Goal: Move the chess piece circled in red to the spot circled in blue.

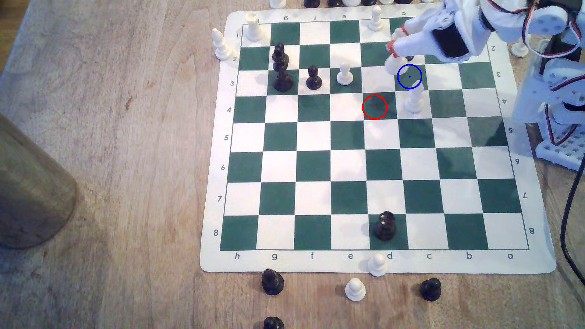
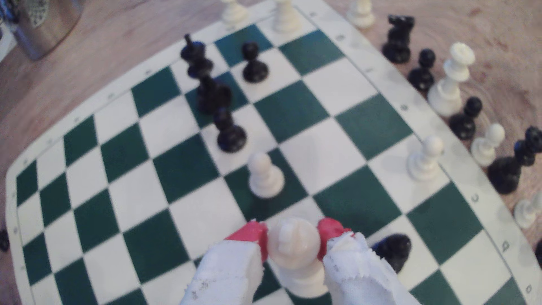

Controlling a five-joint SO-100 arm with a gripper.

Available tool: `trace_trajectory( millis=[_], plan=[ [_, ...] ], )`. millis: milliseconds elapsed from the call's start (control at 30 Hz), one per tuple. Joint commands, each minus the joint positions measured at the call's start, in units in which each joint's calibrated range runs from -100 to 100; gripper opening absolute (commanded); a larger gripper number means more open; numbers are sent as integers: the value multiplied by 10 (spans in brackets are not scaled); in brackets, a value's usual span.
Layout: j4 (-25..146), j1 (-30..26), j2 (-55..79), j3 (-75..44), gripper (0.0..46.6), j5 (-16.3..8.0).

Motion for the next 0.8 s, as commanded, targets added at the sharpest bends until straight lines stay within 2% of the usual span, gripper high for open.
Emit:
trace_trajectory(
  millis=[0,233,500,767],
  plan=[
    [62,4,-57,-66,26,4],
    [72,25,-46,-45,25,10],
    [12,30,40,-40,24,12],
    [-33,25,64,-19,23,9]
  ],
)
